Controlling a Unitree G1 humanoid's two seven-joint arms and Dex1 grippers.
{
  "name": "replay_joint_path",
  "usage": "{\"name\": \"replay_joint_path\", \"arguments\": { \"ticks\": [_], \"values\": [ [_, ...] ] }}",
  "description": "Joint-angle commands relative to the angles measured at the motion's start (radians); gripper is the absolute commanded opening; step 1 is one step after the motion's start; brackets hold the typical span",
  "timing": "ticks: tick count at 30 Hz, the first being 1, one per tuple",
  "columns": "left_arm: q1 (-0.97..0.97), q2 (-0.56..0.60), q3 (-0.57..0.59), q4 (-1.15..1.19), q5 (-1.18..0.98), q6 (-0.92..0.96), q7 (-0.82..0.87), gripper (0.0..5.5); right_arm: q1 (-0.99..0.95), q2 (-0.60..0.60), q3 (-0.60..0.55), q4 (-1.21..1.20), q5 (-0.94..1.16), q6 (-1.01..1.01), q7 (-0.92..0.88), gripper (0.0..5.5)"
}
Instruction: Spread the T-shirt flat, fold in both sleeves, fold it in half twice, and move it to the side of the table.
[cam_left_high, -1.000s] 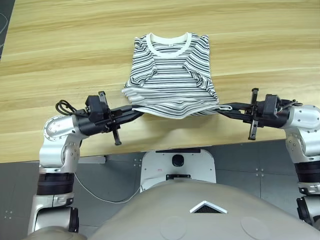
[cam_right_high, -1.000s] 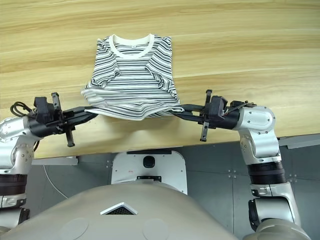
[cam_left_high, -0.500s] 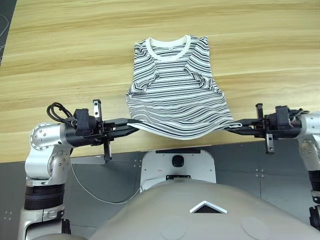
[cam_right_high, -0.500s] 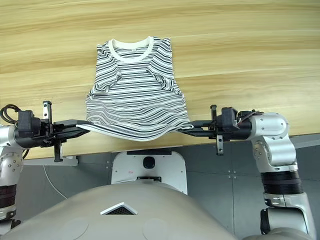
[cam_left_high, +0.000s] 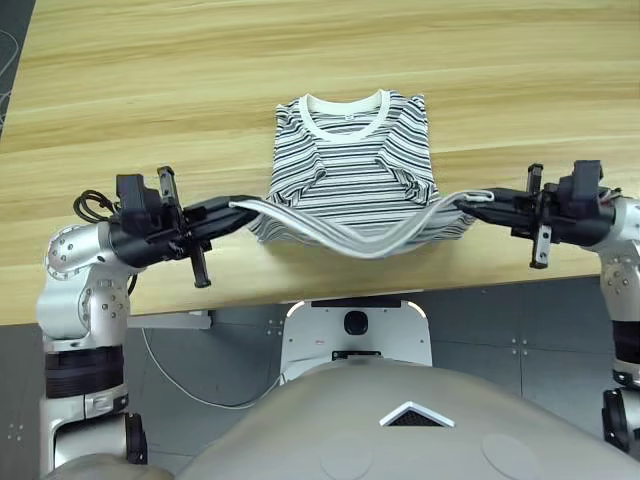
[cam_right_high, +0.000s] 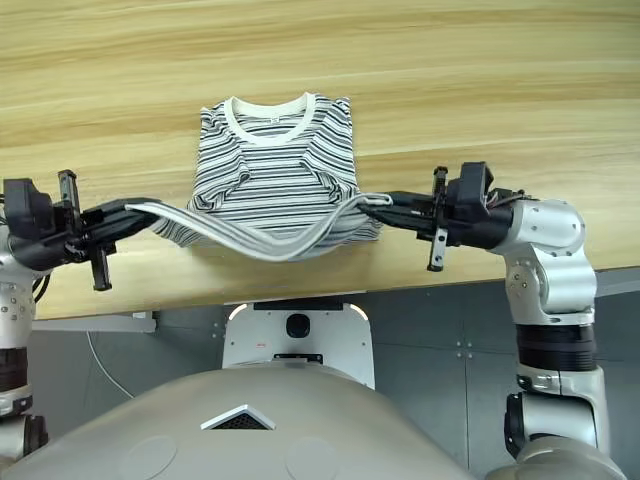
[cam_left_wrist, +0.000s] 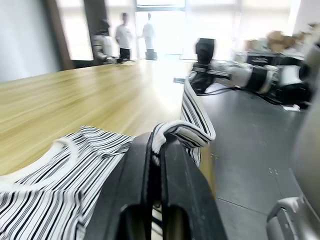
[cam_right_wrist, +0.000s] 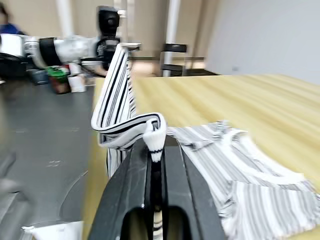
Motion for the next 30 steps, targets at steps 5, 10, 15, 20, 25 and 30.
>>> {"name": "replay_joint_path", "arguments": {
  "ticks": [5,10,15,20,25,30],
  "values": [
    [-0.248,-0.086,-0.073,0.432,0.219,-0.05,0.087,0.1,-0.188,0.131,0.053,0.371,-0.258,-0.116,-0.222,0.1],
    [-0.347,-0.131,-0.078,0.533,0.276,-0.072,0.126,0.1,-0.264,0.169,0.033,0.53,-0.311,-0.162,-0.307,0.1],
    [-0.461,-0.153,-0.085,0.62,0.328,-0.091,0.163,0.1,-0.345,0.191,0.041,0.662,-0.359,-0.197,-0.357,0.1],
    [-0.573,-0.163,-0.095,0.725,0.388,-0.112,0.196,0.1,-0.414,0.225,0.053,0.739,-0.395,-0.219,-0.379,0.1],
    [-0.679,-0.165,-0.09,0.846,0.438,-0.151,0.216,0.1,-0.484,0.245,0.046,0.783,-0.411,-0.234,-0.388,0.1],
    [-0.771,-0.175,-0.106,0.988,0.508,-0.203,0.258,0.1,-0.591,0.255,0.043,0.868,-0.443,-0.247,-0.433,0.1]
  ]
}}
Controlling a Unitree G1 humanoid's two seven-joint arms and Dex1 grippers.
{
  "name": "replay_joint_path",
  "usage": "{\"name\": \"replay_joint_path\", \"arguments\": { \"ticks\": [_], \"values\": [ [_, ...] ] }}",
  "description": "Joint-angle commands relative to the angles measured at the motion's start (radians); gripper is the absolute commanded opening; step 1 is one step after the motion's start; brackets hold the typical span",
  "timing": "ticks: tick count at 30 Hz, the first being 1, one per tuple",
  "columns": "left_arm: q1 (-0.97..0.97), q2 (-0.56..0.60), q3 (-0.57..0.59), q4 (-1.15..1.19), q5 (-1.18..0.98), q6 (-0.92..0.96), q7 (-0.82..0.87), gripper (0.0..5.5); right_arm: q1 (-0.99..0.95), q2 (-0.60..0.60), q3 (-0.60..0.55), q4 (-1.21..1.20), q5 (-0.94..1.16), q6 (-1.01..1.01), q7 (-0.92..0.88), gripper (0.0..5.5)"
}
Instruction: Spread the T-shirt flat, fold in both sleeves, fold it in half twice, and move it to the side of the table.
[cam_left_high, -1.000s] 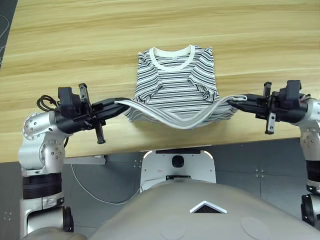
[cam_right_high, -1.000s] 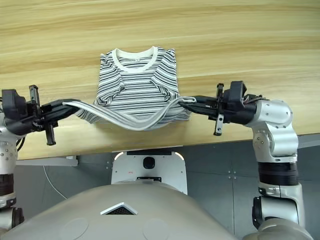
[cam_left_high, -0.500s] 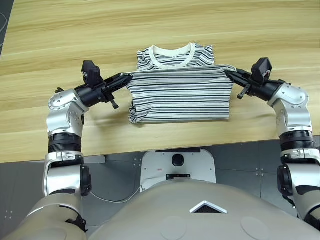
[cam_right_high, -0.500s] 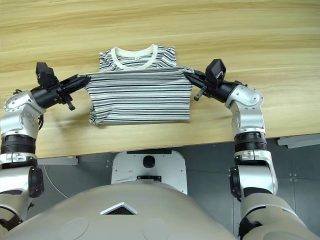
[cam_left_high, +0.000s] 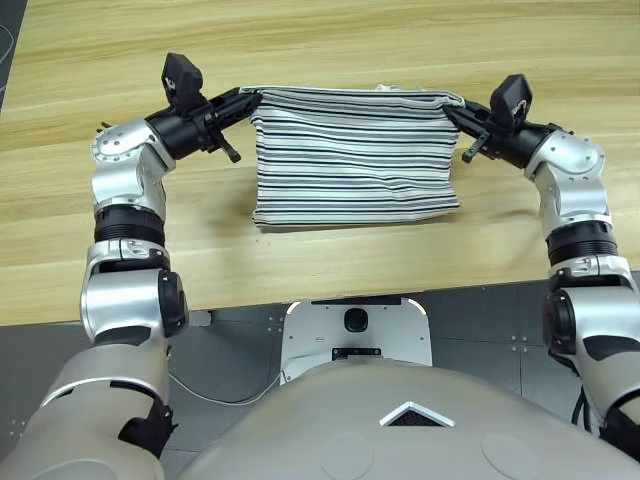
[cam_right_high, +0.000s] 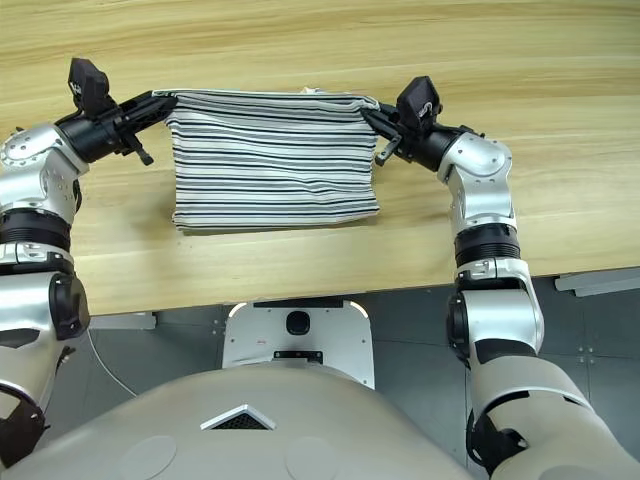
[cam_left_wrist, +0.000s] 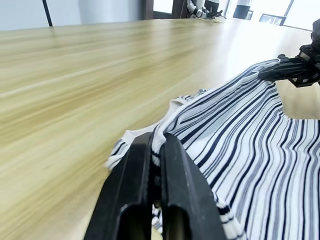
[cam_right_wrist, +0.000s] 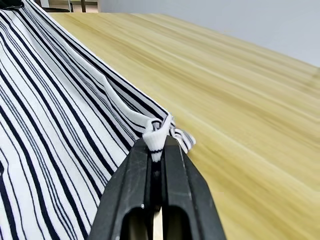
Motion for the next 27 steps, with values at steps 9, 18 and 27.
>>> {"name": "replay_joint_path", "arguments": {
  "ticks": [9,18,27],
  "values": [
    [-0.113,-0.049,-0.034,0.234,0.148,-0.113,0.138,0.1,-0.219,0.07,0.049,0.284,-0.154,-0.056,-0.142,0.1],
    [-0.184,-0.121,0.026,0.354,0.175,-0.108,0.474,1.35,-0.278,0.16,0.01,0.519,-0.219,0.0,-0.48,1.13],
    [-0.158,-0.07,0.007,0.337,0.26,-0.259,0.708,1.54,-0.279,0.115,-0.14,0.513,-0.173,-0.119,-0.766,2.37]
  ]
}}
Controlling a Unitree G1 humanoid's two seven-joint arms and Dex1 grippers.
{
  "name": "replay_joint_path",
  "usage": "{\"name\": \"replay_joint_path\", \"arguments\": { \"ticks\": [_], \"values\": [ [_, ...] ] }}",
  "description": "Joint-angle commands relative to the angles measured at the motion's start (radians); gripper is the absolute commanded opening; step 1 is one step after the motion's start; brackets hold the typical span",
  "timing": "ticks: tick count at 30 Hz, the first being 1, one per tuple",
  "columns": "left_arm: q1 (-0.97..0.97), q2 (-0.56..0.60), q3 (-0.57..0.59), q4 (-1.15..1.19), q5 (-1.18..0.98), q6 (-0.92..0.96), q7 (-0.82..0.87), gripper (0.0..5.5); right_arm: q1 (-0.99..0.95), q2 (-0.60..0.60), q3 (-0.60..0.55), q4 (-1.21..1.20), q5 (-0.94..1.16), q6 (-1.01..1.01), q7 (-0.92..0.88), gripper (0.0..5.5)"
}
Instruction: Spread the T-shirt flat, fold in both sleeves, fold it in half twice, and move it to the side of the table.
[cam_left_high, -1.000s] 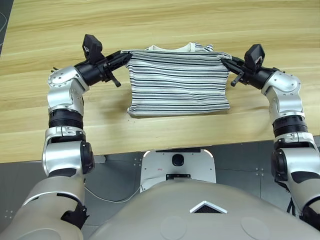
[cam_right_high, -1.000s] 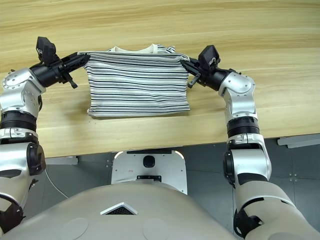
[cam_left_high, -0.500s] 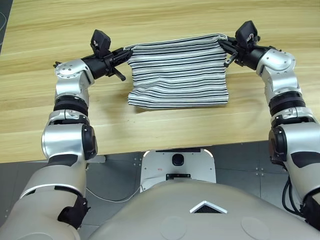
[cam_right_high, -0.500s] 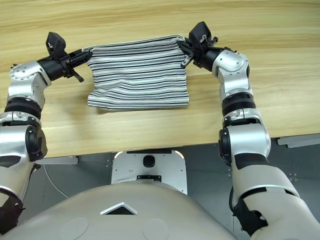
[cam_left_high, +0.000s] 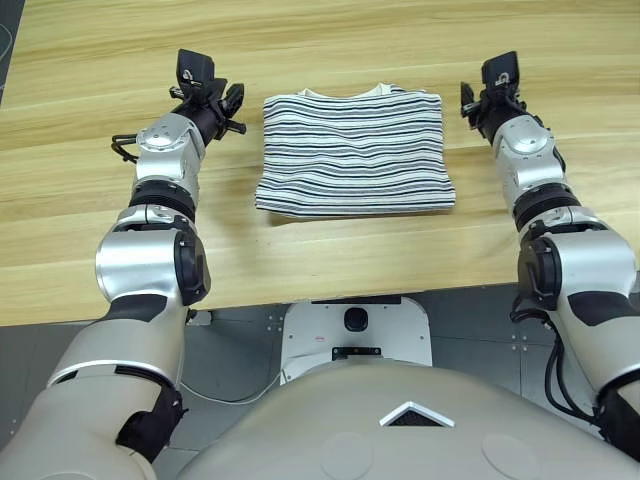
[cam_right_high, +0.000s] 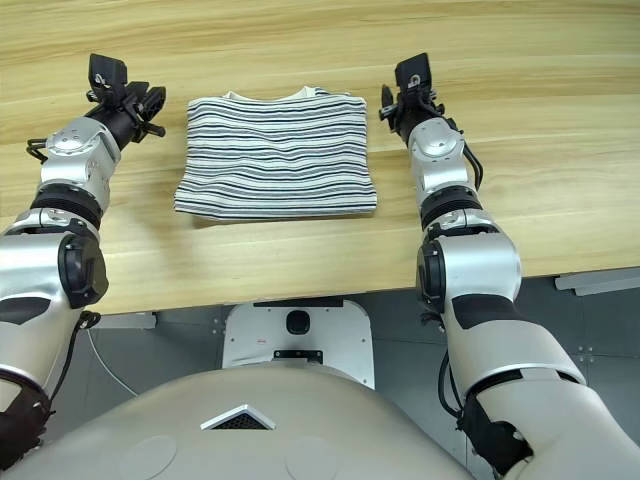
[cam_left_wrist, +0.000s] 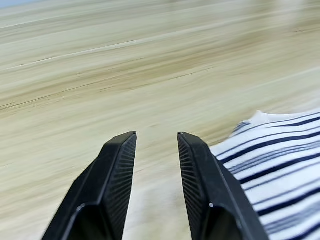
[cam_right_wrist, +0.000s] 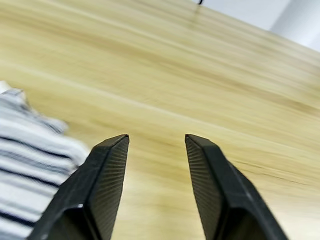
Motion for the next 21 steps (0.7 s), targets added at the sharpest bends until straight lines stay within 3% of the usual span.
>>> {"name": "replay_joint_path", "arguments": {
  "ticks": [1,7,10,15,18,21],
  "values": [
    [0.015,0.04,-0.028,-0.061,0.064,-0.216,0.029,1.54,-0.015,-0.038,-0.057,-0.019,0.029,-0.078,-0.061,2.37],
    [0.015,0.098,-0.158,-0.237,0.158,-0.582,-0.189,1.54,0.081,-0.017,-0.054,-0.145,0.036,-0.194,-0.021,2.37],
    [-0.06,0.12,-0.225,-0.234,0.201,-0.63,-0.315,1.54,0.169,0.011,-0.057,-0.264,0.056,-0.231,-0.011,2.37],
    [-0.197,0.107,-0.396,-0.131,0.386,-0.694,-0.398,2.36,0.312,0.072,-0.082,-0.46,0.133,-0.211,0.011,2.41],
    [-0.223,0.08,-0.508,-0.074,0.507,-0.714,-0.4,2.82,0.36,0.095,-0.08,-0.511,0.152,-0.193,0.014,2.41],
    [-0.18,0.074,-0.653,-0.049,0.661,-0.757,-0.388,2.82,0.39,0.115,-0.08,-0.539,0.163,-0.183,0.011,2.41]
  ]
}}
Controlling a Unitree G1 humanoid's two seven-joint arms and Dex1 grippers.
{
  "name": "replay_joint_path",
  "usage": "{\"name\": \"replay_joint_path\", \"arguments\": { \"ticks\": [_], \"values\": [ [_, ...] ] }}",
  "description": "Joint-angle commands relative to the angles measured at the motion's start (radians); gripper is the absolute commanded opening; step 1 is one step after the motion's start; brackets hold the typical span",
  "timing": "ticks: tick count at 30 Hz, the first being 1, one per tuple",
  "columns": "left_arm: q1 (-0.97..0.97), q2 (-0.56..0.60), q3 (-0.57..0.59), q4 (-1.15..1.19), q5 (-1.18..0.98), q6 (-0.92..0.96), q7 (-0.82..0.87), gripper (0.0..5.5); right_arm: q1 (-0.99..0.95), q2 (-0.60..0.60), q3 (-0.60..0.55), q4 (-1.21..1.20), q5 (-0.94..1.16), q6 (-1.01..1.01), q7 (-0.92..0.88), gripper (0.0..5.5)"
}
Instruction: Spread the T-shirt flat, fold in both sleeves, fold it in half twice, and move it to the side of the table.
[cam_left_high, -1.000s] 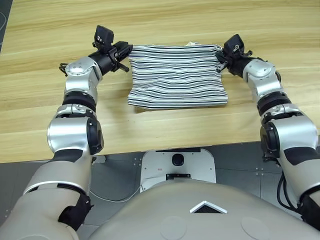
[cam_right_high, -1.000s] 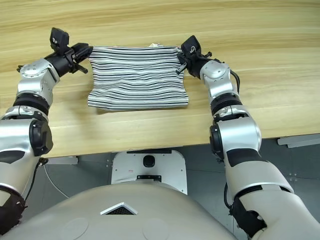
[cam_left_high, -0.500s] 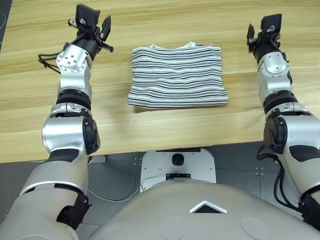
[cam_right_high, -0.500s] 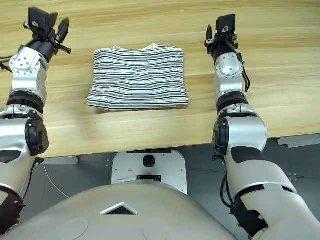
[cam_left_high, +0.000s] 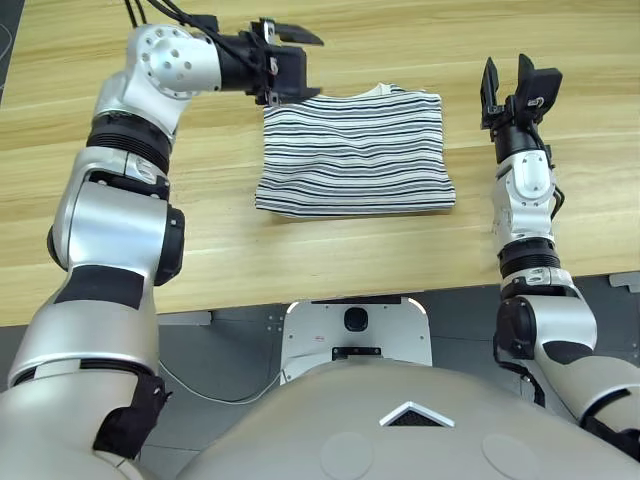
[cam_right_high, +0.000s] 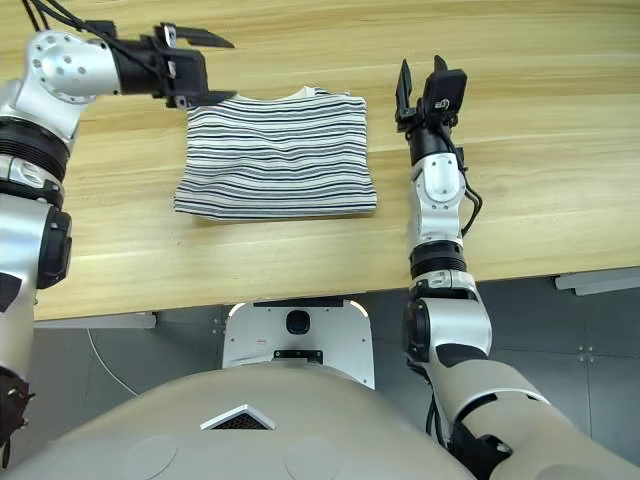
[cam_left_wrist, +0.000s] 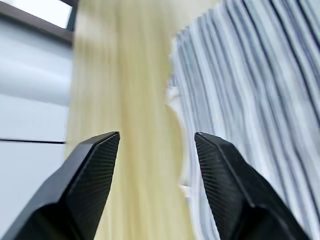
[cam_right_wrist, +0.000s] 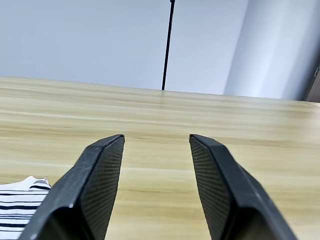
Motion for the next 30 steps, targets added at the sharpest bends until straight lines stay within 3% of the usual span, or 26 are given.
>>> {"name": "replay_joint_path", "arguments": {
  "ticks": [1,9,14,16,21,25,30],
  "values": [
    [0.05,-0.005,-0.152,0.031,0.161,-0.062,0.007,2.82,0.041,0.032,-0.007,-0.043,0.024,0.026,0.001,2.41],
    [0.175,0.042,-0.311,0.055,0.282,-0.143,0.013,2.82,0.063,0.054,-0.015,-0.103,0.046,0.047,-0.002,2.41],
    [0.325,-0.01,-0.235,0.022,0.021,-0.149,-0.308,2.82,0.062,0.059,-0.027,-0.115,0.044,0.037,-0.022,2.41],
    [0.408,-0.027,-0.208,-0.086,-0.107,-0.066,-0.369,2.82,0.052,0.054,-0.038,-0.109,0.043,0.029,-0.037,2.41],
    [0.579,-0.041,-0.162,-0.469,-0.209,0.342,-0.252,2.82,0.033,0.028,-0.075,-0.105,0.054,0.018,-0.066,2.41],
    [0.703,-0.122,-0.132,-0.756,-0.242,0.682,-0.102,2.82,0.012,0.004,-0.126,-0.103,0.066,0.0,-0.1,2.41],
    [0.746,-0.281,-0.14,-0.89,-0.26,0.935,0.043,2.82,-0.009,-0.038,-0.2,-0.132,0.085,-0.038,-0.156,2.41]
  ]
}}
